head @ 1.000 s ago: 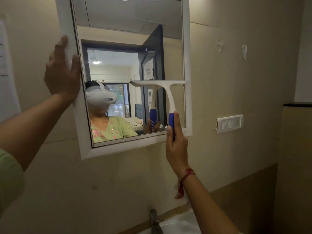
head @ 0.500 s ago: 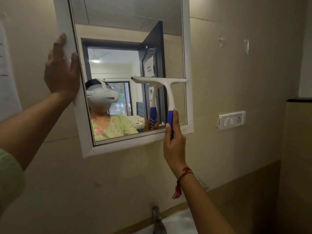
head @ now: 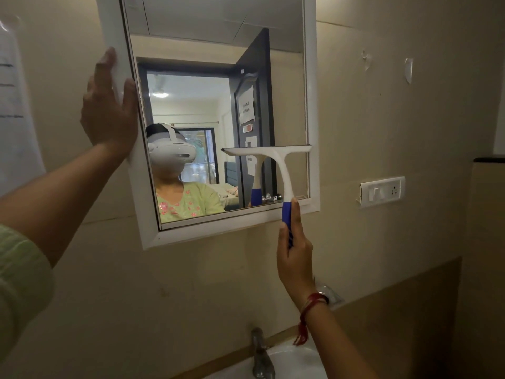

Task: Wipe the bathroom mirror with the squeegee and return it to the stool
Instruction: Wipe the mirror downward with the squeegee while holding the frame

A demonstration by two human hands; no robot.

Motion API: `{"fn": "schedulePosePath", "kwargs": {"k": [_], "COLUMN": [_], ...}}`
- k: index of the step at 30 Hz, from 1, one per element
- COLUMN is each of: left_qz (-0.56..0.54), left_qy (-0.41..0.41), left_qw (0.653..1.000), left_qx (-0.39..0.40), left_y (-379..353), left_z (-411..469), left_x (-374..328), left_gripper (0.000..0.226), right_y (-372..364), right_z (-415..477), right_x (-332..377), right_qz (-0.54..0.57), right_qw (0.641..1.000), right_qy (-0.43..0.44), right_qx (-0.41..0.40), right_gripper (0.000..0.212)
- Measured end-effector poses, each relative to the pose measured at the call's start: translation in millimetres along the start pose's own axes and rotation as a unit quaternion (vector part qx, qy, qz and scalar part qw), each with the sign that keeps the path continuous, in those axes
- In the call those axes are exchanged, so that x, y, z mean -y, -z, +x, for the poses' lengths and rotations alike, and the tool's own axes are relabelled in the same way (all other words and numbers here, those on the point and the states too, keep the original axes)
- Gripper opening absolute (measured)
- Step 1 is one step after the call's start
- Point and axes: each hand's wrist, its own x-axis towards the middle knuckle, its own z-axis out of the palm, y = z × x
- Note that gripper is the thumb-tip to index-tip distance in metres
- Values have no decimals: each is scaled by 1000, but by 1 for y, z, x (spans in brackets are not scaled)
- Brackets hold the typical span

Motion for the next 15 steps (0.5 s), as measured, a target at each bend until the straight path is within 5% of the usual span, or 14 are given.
{"fn": "schedulePosePath", "kwargs": {"k": [15], "left_qz": [8], "left_qy": [-7], "left_qw": [1000], "left_qx": [6], "left_y": [1], "left_z": [-1], "left_x": [-1], "left_gripper": [50], "right_y": [12], "right_z": [-48], "right_x": [-17], "right_qz": [-30], "right_qw": [999], "right_qy": [-38], "right_qx": [17], "right_gripper": [53]}}
